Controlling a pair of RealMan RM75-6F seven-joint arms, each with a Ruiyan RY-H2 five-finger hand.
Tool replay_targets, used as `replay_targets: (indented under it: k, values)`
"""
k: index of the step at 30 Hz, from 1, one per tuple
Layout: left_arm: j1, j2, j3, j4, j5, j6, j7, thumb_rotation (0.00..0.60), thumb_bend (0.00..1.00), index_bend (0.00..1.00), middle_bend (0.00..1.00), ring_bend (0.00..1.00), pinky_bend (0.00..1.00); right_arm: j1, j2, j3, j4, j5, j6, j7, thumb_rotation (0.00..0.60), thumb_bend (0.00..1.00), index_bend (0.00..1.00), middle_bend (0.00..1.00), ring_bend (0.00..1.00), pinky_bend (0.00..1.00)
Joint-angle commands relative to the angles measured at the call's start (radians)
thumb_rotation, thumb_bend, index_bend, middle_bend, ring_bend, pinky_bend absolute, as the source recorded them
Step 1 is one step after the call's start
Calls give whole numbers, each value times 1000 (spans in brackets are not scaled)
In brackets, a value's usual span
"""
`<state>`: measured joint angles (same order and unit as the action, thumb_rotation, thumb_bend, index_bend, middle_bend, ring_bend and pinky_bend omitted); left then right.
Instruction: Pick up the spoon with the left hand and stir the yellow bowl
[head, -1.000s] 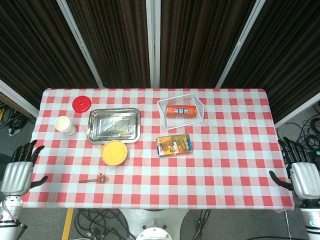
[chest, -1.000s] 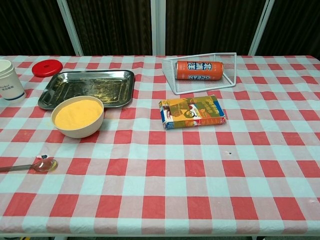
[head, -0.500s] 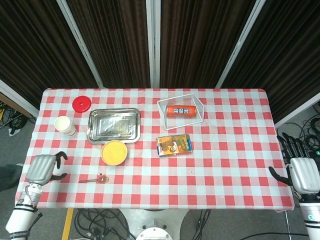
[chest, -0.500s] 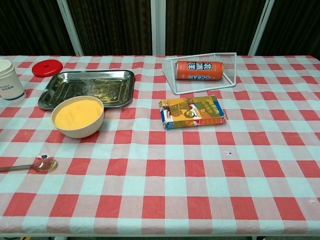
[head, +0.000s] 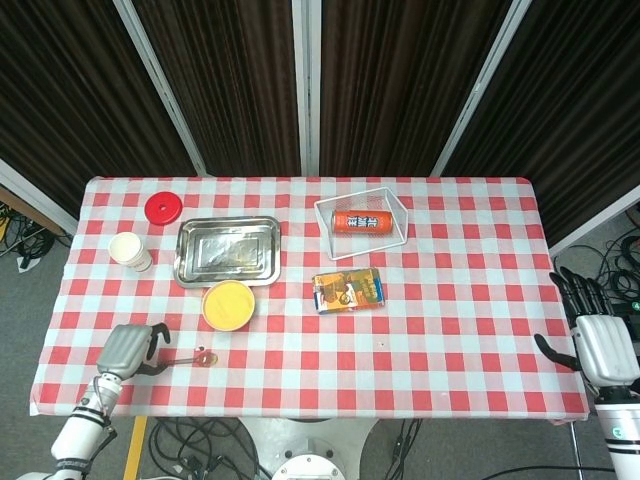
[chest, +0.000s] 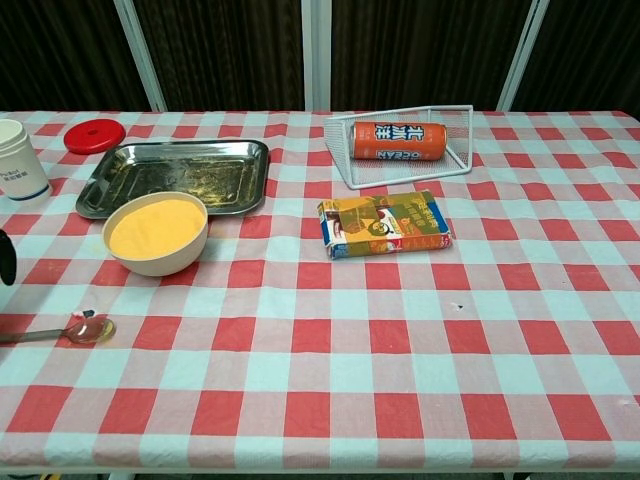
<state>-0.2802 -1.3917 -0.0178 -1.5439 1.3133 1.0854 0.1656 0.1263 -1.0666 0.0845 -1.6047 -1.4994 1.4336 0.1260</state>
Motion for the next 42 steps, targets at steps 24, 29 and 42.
replay_targets:
  k: [24, 29, 42]
  values:
    - [-48, -76, 15, 5, -127, -78, 104, 600, 330, 569, 883, 853, 951, 5, 0, 1, -3, 15, -12, -2, 600, 195, 0, 0, 0, 0]
    - [-51, -77, 21, 8, -131, -81, 103, 600, 347, 581, 884, 853, 951, 7, 0, 2, -4, 18, -16, -2, 600, 195, 0, 0, 0, 0]
    - [-48, -66, 21, 8, -107, -46, 82, 600, 401, 641, 892, 857, 951, 4, 1, -1, -3, 13, -10, 3, 600, 195, 0, 0, 0, 0]
